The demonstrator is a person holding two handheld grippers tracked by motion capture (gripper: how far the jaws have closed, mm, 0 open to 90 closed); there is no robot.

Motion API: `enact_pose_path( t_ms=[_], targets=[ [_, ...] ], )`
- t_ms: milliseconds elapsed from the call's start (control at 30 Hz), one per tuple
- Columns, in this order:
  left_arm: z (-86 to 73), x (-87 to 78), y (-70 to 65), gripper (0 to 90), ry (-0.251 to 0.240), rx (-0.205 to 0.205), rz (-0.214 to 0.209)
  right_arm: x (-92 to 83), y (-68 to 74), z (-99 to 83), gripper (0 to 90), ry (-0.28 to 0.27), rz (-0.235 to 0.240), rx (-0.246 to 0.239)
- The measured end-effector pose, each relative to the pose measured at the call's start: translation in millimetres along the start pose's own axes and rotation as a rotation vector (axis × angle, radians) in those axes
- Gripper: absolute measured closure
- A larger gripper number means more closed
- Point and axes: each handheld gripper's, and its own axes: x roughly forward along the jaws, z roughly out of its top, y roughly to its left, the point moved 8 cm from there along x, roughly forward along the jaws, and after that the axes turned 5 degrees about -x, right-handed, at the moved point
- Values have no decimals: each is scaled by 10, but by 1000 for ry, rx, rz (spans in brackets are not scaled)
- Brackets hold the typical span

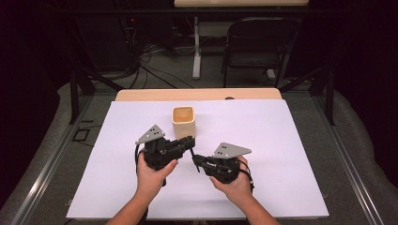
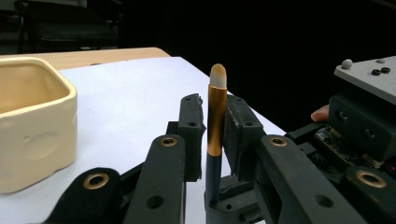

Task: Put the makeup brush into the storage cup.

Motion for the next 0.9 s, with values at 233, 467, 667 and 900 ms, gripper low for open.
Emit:
enact_pose_path(
  t_ms=[233, 467, 667, 900],
  targets=[
    [-2, 2, -6, 826, 5, 3, 1, 7, 2, -5, 846, 1, 0, 0],
    [2, 6, -13, 829, 10, 6, 2, 8, -3, -5, 846, -4, 4, 4],
    [8, 5, -19, 833, 7, 5, -2, 5, -1, 0, 845, -8, 7, 7],
    [24, -2, -25, 833, 4, 8, -5, -2, 1, 8, 843, -10, 9, 8]
  ],
)
